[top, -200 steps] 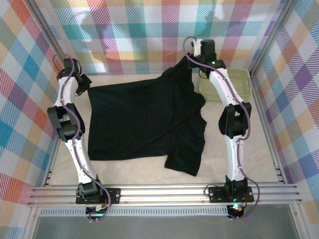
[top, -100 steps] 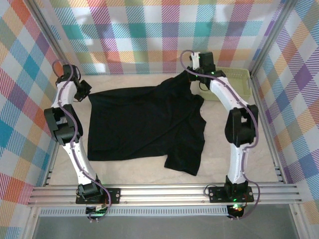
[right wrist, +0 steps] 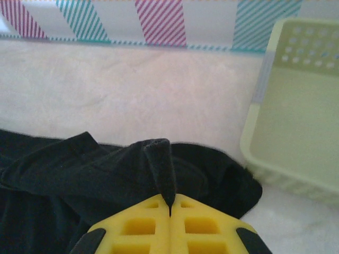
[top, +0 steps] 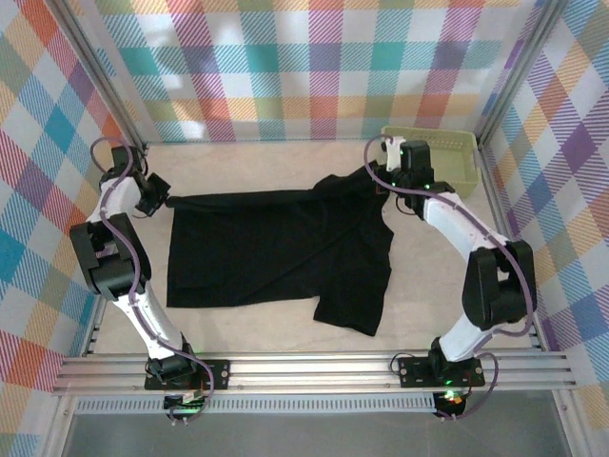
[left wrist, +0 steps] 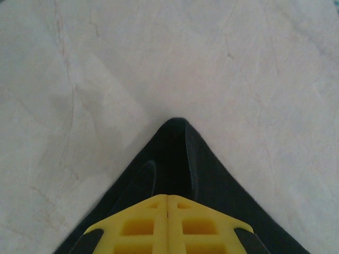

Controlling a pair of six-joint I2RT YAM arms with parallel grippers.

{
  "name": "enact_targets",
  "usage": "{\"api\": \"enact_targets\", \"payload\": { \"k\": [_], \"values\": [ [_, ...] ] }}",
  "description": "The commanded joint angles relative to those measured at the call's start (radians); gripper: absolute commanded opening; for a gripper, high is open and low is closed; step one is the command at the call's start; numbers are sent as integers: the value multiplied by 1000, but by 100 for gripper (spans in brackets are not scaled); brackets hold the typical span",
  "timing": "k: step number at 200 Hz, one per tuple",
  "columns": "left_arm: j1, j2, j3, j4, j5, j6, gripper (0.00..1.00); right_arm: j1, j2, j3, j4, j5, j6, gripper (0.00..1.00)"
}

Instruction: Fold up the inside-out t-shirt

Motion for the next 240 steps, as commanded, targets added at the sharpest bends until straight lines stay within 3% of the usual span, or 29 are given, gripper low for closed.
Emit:
{"api": "enact_targets", "payload": {
  "k": [1, 47, 98, 126, 161, 179, 203, 240],
  "values": [
    [15, -56, -66, 39, -37, -22, 0, -4, -76, -83, 77, -47, 82, 0],
    [22, -65, -160, 44, -65, -45, 0, -2, -117, -257, 107, -105, 191, 0],
    [28, -80, -225, 37, -88, -67, 7, 21, -149, -396, 120, -119, 264, 0],
    [29, -82, -221, 4, -105, -78, 20, 40, -178, -454, 125, -142, 288, 0],
    [28, -139, -215, -50, -139, -92, 39, 57, -243, -477, 64, -119, 286, 15],
    [26, -200, -212, -78, -167, -92, 44, 57, -308, -449, -7, -95, 266, 35],
    [-10, -279, -200, -88, -179, -76, 49, 58, -388, -377, -96, -21, 233, 51],
    [-166, -246, -134, -18, -92, -36, 52, 57, -222, -157, -154, 19, 220, 54]
  ]
}}
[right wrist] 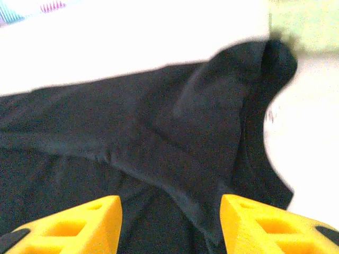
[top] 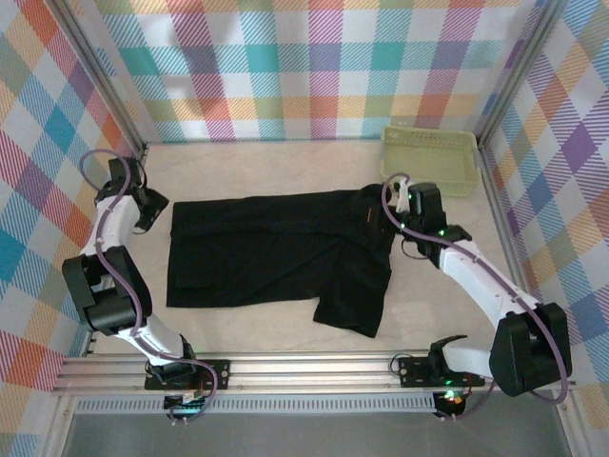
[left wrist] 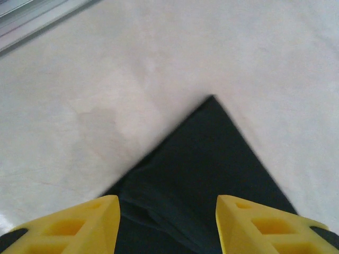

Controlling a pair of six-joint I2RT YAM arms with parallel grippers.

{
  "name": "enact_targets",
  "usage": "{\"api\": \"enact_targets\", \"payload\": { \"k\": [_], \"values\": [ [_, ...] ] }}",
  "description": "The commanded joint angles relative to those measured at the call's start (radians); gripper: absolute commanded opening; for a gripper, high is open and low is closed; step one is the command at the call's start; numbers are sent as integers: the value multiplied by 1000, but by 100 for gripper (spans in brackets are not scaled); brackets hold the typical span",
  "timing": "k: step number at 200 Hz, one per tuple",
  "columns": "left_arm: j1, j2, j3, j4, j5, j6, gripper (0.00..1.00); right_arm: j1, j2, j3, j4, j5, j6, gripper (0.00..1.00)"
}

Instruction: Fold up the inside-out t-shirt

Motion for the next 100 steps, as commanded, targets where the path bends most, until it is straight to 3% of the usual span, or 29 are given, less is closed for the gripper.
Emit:
{"api": "enact_targets", "payload": {
  "k": [1, 24, 47, 100],
  "values": [
    [-107, 36, 60, 25, 55, 38, 52, 2, 120, 129, -48, 33, -20, 54],
    [-171, 138, 131, 59, 122, 51, 52, 3, 323, 296, -64, 7, 7, 54],
    [-177, 242, 171, 107, 160, 45, 52, 3, 518, 454, -77, -26, 34, 55],
    [-99, 430, 192, 152, 194, -9, 51, -3, 821, 662, -164, 32, 104, 58]
  ]
}}
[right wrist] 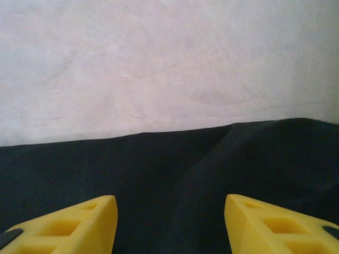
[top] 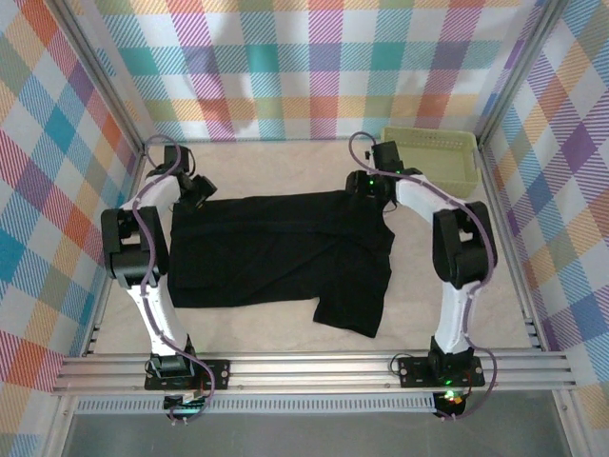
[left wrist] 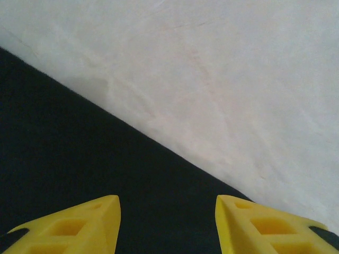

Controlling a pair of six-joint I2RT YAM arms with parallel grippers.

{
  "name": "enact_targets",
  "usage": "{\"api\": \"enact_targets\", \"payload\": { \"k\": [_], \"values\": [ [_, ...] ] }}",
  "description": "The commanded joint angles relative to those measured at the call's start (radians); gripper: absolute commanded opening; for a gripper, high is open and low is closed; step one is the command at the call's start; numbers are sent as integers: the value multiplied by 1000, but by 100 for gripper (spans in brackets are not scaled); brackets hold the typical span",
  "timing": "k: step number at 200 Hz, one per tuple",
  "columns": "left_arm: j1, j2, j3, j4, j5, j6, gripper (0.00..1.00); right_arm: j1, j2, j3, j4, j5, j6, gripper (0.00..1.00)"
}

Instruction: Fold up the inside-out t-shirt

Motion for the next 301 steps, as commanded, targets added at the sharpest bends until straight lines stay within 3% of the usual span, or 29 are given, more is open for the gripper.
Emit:
{"api": "enact_targets", "payload": {
  "k": [1, 46, 98, 139, 165, 192, 234, 272, 301],
  "values": [
    [63, 35, -11, 36, 41, -38, 51, -3, 63, 62, -81, 37, 52, 58],
    [120, 23, -108, 55, -13, -86, 51, -29, 96, -2, -100, 116, 162, 59],
    [138, -20, -126, 34, -45, -94, 53, -37, 80, -1, -114, 142, 173, 58],
    [132, -100, -103, -21, -36, -84, 56, -31, -52, -22, -113, 91, 106, 61],
    [95, -217, -88, -149, -27, -57, 68, -2, -218, -93, -128, 40, 51, 66],
    [42, -448, -248, -200, -68, -60, 79, 66, -412, -241, -192, 51, 41, 69],
    [-76, -798, -579, -220, -128, -87, 81, 187, -651, -537, -311, 61, 105, 69],
    [-120, -991, -773, -281, -193, -125, 81, 348, -815, -701, -462, 124, 254, 69],
    [-122, -1004, -840, -270, -195, -135, 81, 489, -928, -799, -542, 155, 414, 68]
  ]
}}
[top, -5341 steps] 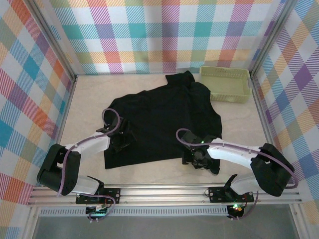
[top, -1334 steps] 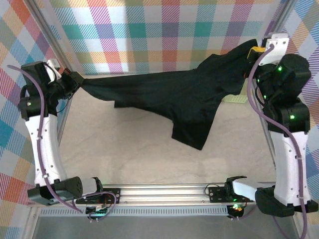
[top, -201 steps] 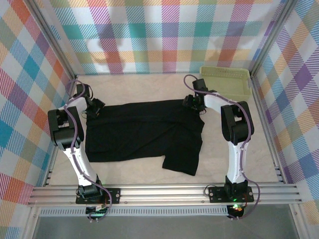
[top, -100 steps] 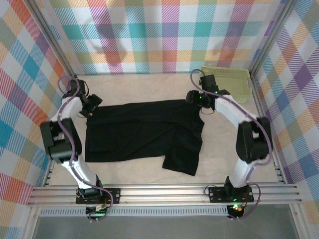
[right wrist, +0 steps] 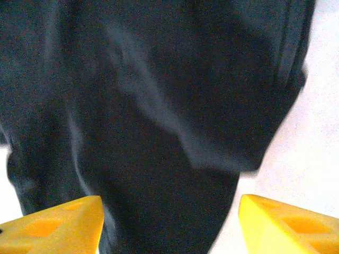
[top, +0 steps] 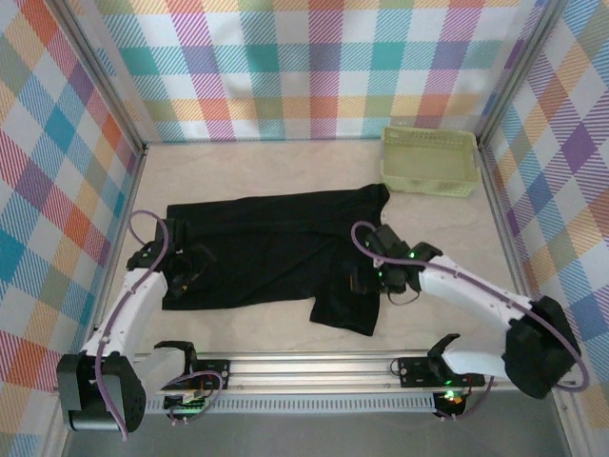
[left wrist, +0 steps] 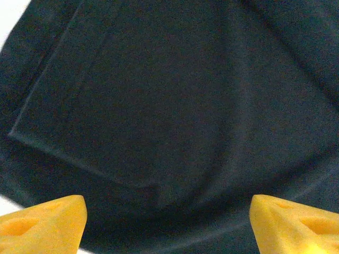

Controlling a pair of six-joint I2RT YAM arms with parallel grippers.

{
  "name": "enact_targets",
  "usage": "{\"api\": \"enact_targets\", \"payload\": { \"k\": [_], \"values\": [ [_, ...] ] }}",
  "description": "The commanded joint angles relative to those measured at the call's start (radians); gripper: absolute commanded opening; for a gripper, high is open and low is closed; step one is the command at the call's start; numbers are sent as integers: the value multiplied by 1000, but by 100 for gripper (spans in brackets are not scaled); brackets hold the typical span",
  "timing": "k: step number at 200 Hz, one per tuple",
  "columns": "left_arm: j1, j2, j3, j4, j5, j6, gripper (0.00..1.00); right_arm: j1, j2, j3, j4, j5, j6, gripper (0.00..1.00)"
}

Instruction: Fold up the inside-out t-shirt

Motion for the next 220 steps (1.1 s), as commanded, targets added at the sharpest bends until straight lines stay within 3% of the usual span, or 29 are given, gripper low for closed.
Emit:
{"api": "enact_targets", "payload": {
  "k": [1, 42, 110, 152, 171, 188, 220],
  "values": [
    [-4, -14, -37, -9, -31, -24, 81, 92, -91, -52, -115, 43, 175, 68],
    [-5, -14, -72, 28, -30, -46, 81, 258, -158, -152, -131, 57, 354, 67],
    [-4, -20, -58, 21, -47, -46, 81, 320, -13, -212, 98, 8, 396, 58],
    [-2, -22, -40, 14, -58, -47, 81, 331, 109, -186, 93, 31, 413, 42],
    [-3, -29, -33, 9, -72, -47, 82, 334, 127, -168, 51, 67, 410, 26],
    [-2, -37, -32, 3, -80, -48, 82, 333, 79, -138, -29, 137, 400, 11],
    [-3, -47, -33, -35, -109, -61, 81, 303, -63, -36, -239, 346, 366, 2]
  ]
}}
